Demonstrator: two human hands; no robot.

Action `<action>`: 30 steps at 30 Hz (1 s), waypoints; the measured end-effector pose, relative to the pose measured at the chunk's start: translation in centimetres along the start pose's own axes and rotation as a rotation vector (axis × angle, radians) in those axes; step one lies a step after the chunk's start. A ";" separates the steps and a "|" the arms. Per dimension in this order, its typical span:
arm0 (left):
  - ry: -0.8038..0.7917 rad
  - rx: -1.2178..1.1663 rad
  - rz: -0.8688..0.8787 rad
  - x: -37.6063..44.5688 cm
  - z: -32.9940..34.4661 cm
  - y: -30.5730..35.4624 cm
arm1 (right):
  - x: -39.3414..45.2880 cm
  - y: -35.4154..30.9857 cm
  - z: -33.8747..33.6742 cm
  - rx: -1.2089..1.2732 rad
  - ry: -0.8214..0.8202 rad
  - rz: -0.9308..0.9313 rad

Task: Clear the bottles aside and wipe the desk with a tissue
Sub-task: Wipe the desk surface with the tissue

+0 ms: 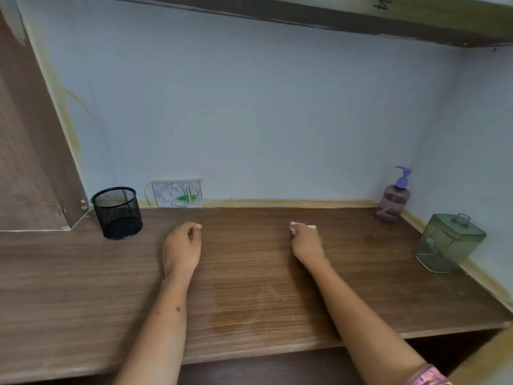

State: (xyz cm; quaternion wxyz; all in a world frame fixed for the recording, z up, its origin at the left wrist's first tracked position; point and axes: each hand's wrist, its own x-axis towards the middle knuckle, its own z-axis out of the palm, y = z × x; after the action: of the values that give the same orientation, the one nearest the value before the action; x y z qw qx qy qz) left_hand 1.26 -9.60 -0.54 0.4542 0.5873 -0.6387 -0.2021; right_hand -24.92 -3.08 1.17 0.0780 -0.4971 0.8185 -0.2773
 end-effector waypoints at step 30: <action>-0.054 0.015 0.010 0.1 0.5 -0.2 | -1.8 9.9 -7.3 -0.023 -0.081 -0.016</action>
State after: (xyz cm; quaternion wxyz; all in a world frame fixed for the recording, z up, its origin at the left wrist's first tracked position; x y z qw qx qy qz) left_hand 1.01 -9.87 -0.94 0.4334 0.5820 -0.6550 -0.2107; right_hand -34.60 4.73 1.67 0.1031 -0.5151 0.8140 -0.2479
